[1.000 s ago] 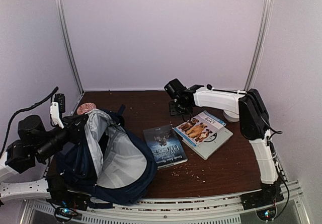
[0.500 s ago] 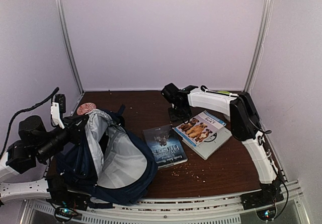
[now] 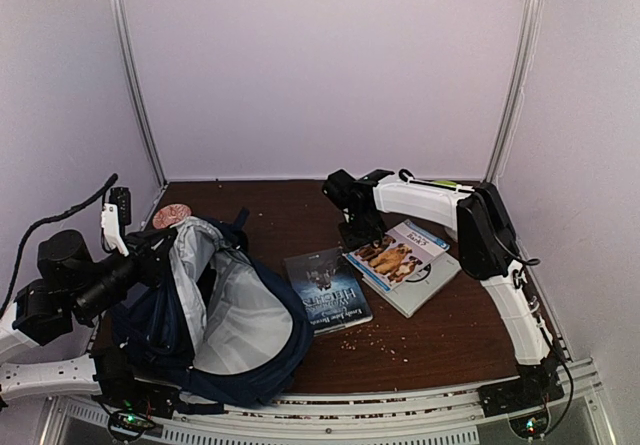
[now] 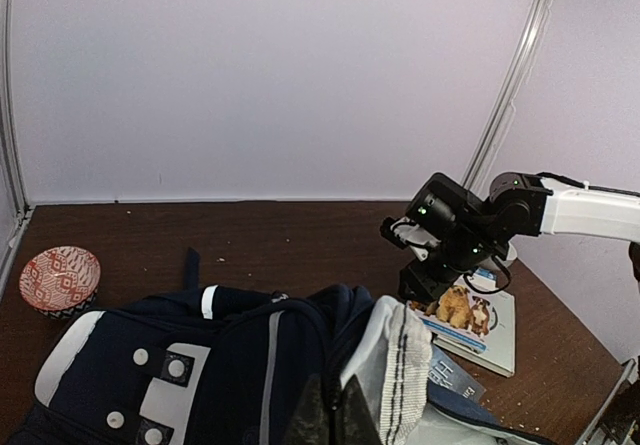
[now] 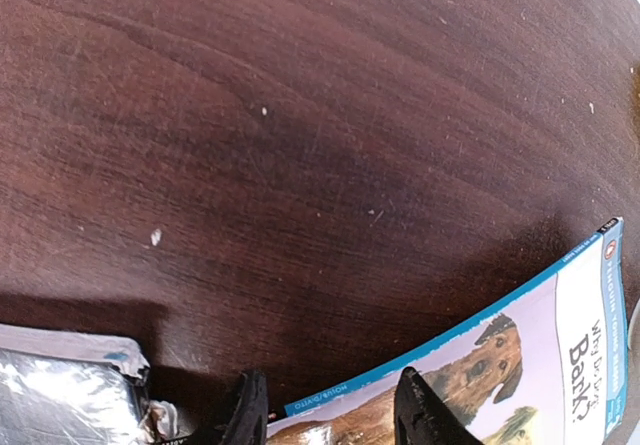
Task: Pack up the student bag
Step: Adjust the book at the center of the board.
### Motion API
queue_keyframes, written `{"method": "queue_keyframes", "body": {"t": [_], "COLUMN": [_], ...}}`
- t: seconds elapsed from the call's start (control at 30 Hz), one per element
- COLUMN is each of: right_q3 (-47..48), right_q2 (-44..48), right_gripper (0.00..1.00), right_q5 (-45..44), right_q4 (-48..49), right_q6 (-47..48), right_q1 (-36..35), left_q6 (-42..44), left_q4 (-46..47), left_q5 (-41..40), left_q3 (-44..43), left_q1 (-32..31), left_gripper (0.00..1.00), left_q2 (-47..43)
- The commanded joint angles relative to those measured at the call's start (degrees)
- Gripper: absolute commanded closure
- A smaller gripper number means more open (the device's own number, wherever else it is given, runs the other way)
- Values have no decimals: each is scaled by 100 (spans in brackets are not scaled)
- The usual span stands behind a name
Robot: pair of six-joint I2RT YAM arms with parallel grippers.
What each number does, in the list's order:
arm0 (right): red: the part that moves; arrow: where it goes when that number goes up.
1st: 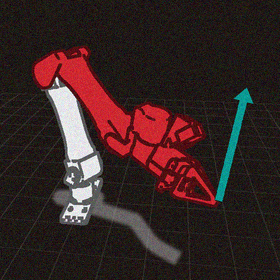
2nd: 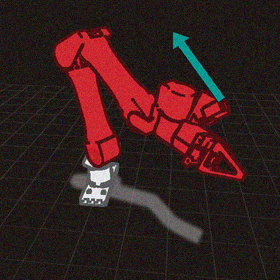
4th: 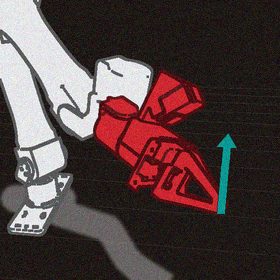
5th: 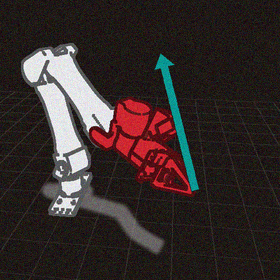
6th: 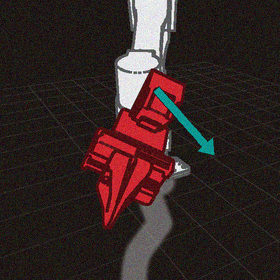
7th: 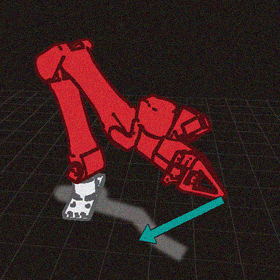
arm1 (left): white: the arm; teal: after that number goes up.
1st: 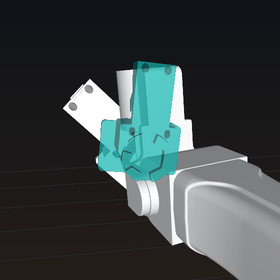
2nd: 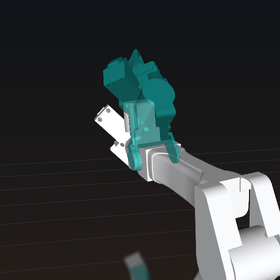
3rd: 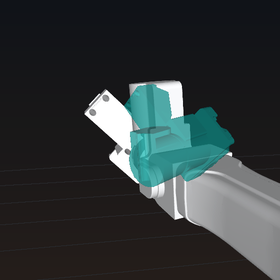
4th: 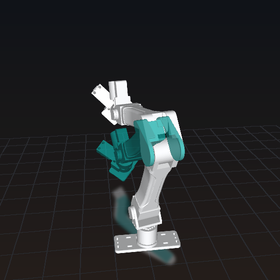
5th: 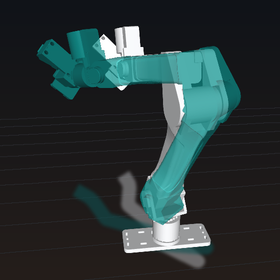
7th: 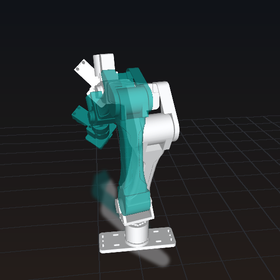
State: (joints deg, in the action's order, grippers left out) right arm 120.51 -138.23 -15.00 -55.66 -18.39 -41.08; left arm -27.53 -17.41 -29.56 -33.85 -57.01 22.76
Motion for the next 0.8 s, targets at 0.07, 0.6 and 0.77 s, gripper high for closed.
{"method": "queue_keyframes", "body": {"t": [0.07, 0.6, 0.77], "right_q3": [-384, -2561, -3305], "right_q2": [209, 1964, 2755], "right_gripper": [57, 60, 60], "right_q5": [-98, 50, 145], "right_q4": [-316, 212, 556], "right_q6": [279, 187, -95], "right_q1": [-40, -67, -115], "left_q6": [57, 38, 20], "left_q4": [75, 150, 189], "left_q5": [-262, -131, -104], "left_q3": [86, 82, 105], "left_q1": [47, 42, 41], "left_gripper": [100, 100, 100], "left_q2": [-90, -9, 28]}}
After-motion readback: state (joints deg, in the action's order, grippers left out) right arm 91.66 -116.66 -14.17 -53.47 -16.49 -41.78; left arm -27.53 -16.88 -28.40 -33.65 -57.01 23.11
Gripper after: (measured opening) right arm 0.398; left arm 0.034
